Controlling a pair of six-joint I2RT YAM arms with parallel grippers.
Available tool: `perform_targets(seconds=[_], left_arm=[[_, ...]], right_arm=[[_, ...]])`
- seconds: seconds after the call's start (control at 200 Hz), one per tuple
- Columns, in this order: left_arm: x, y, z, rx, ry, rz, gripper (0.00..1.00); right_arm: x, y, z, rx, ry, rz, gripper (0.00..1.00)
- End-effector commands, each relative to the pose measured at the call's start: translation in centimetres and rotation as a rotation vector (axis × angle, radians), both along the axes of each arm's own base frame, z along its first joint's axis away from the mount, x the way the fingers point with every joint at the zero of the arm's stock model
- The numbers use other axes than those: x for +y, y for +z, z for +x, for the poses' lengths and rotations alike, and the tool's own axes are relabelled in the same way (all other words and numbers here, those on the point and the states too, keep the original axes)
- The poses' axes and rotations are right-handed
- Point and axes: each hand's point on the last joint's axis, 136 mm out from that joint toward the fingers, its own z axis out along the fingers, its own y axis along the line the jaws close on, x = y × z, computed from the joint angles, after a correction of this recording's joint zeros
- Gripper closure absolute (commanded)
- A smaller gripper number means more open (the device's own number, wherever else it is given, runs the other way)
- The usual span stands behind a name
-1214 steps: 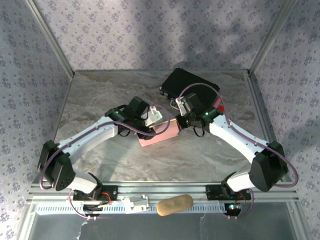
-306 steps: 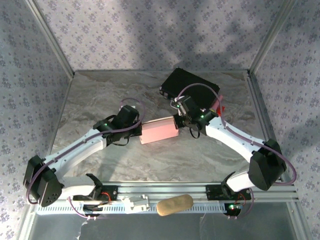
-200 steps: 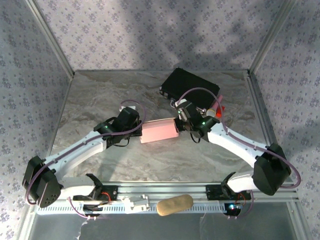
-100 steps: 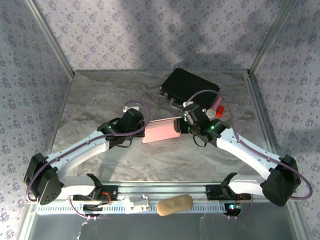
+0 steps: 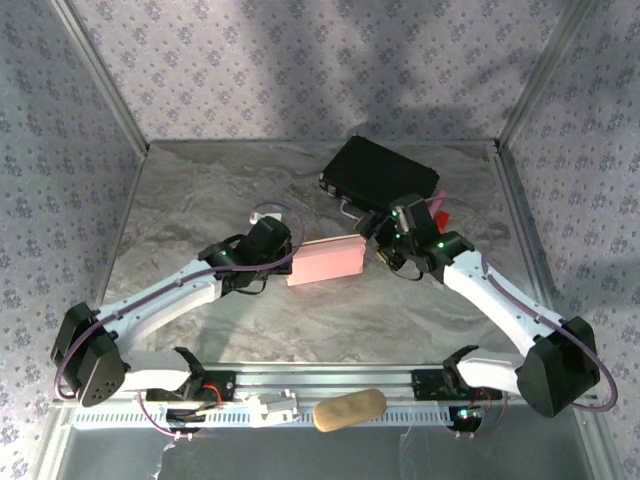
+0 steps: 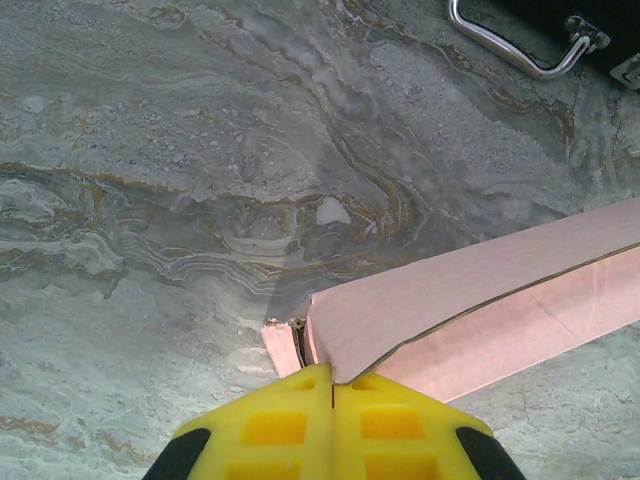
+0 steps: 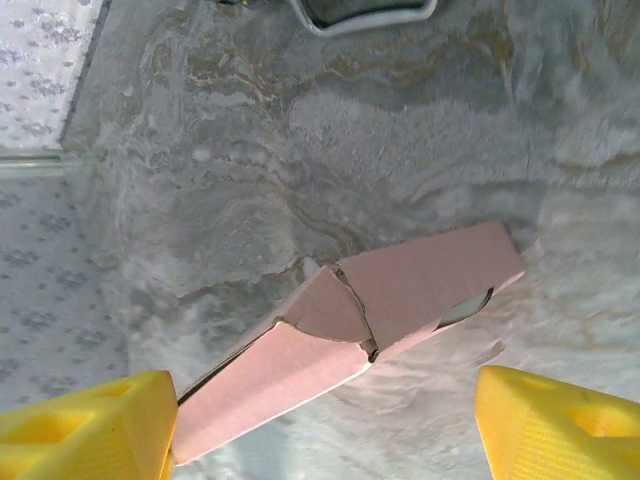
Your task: Fold the paper box
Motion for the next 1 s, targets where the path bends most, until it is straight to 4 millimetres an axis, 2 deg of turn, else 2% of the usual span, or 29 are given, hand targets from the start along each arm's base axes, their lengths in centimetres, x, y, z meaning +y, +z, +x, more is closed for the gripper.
perform_targets(seconds=[0.0, 0.075, 0.28, 0.595, 0.69, 0.775, 0.904, 0.994], left_arm=[[0.7, -2.2, -1.8, 0.092, -0.038, 0.083, 1.0], [0.7, -2.2, -1.8, 0.093, -0.039, 0.084, 1.0], [0.6, -2.0, -1.7, 0.09, -0.042, 0.084, 1.0], [0.3, -1.7, -1.8, 0.091, -0.046, 0.07, 1.0], [-0.1, -0.4, -2.1, 0.079, -0.046, 0.013, 0.8], [-0.2, 1.9, -2.5, 0.042, -0.035, -0.073, 0.53], [0.4, 5.8, -2.9, -0.025, 0.027, -0.266, 0.44], [0.9, 6.8, -2.9, -0.034, 0.092, -0.381, 0.42]], right_arm=[[1.5, 0.2, 0.2, 0.097, -0.069, 0.215, 0.2], [1.9, -0.1, 0.6, 0.119, -0.067, 0.257, 0.19], [1.7, -2.5, 0.3, 0.214, -0.076, 0.297, 0.25], [0.4, -4.6, 0.4, 0.228, -0.121, 0.284, 0.5], [0.2, -5.1, 0.4, 0.233, -0.127, 0.276, 0.54], [0.1, -5.5, 0.3, 0.24, -0.132, 0.269, 0.56], [0.1, -5.9, 0.2, 0.248, -0.129, 0.266, 0.59], [0.1, -6.1, 0.2, 0.248, -0.134, 0.261, 0.6]])
